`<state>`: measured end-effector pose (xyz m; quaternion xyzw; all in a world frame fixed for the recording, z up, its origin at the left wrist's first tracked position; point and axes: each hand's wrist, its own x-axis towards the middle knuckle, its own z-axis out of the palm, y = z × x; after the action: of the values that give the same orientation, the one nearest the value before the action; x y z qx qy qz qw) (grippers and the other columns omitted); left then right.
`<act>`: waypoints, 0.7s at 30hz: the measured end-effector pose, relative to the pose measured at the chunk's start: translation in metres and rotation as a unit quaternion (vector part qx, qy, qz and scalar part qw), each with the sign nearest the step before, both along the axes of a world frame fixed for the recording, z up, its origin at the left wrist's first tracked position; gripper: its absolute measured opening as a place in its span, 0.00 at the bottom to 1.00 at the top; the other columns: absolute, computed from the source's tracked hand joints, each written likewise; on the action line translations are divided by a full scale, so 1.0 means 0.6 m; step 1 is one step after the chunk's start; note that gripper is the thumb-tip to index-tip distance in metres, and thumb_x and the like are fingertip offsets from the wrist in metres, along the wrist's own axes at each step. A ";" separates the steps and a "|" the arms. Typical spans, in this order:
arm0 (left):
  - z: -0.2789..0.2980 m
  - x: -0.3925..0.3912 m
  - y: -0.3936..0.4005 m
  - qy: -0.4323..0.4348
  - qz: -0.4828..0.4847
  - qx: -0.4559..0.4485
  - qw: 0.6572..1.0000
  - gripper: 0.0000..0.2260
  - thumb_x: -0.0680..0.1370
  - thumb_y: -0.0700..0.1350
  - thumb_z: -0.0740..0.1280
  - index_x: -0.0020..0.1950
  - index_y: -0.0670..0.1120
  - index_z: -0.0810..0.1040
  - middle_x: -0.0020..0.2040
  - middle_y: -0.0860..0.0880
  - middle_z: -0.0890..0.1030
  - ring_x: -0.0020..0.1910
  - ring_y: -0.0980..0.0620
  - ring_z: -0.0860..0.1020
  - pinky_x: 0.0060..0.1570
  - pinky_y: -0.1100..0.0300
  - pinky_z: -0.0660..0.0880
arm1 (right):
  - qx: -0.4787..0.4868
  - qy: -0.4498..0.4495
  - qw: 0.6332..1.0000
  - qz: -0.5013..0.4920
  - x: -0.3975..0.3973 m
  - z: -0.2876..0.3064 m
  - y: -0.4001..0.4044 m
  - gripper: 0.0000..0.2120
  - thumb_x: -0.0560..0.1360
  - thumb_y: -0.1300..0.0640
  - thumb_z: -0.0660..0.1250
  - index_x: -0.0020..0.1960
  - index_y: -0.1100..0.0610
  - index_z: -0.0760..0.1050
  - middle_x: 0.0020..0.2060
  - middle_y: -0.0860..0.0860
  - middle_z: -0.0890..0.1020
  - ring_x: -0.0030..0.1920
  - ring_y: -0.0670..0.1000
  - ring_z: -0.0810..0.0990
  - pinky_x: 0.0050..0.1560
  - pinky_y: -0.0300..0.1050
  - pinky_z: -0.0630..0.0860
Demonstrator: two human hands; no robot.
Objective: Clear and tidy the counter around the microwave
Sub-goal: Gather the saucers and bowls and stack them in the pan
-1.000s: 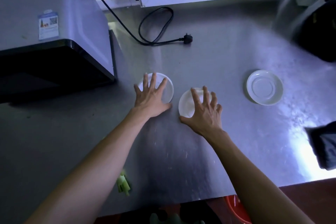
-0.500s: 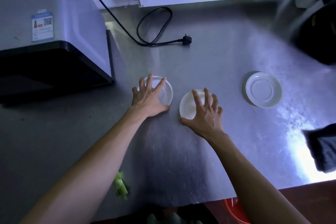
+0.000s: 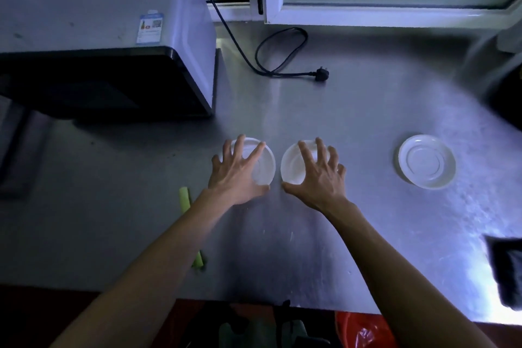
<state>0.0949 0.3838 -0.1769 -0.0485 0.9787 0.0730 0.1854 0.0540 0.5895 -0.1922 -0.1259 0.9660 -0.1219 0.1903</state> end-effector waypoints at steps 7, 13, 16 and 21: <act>0.022 0.091 -0.045 0.013 0.060 0.012 0.998 0.47 0.64 0.68 0.68 0.77 0.62 0.48 0.78 0.49 0.45 0.77 0.39 0.47 0.69 0.34 0.59 | -0.003 0.017 0.998 0.068 0.039 0.028 -0.067 0.52 0.64 0.28 0.69 0.78 0.43 0.47 0.79 0.54 0.48 0.76 0.63 0.50 0.67 0.66 0.63; 0.027 0.194 -0.108 0.028 0.110 0.021 0.993 0.46 0.64 0.68 0.68 0.77 0.62 0.49 0.78 0.49 0.45 0.77 0.40 0.46 0.69 0.33 0.59 | -0.002 0.028 0.992 0.126 0.099 0.040 -0.146 0.52 0.65 0.28 0.69 0.78 0.43 0.47 0.79 0.54 0.48 0.77 0.64 0.50 0.68 0.67 0.62; 0.034 0.258 -0.157 0.042 0.131 0.023 0.990 0.46 0.65 0.68 0.69 0.77 0.61 0.50 0.78 0.48 0.45 0.76 0.39 0.47 0.68 0.33 0.60 | -0.003 0.038 0.986 0.159 0.140 0.046 -0.200 0.52 0.64 0.28 0.69 0.78 0.43 0.49 0.79 0.54 0.49 0.77 0.64 0.50 0.68 0.68 0.63; 0.041 0.381 -0.250 0.058 0.185 0.027 0.981 0.46 0.64 0.70 0.68 0.77 0.62 0.50 0.78 0.47 0.45 0.77 0.38 0.47 0.68 0.32 0.59 | -0.002 0.057 0.976 0.210 0.226 0.069 -0.303 0.51 0.64 0.26 0.67 0.78 0.43 0.49 0.79 0.54 0.49 0.77 0.64 0.50 0.68 0.68 0.64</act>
<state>0.3233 0.2339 -0.1521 -0.2199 0.9595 0.1348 0.1128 0.1895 0.4074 -0.1507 -0.3328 0.9271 -0.0743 0.1556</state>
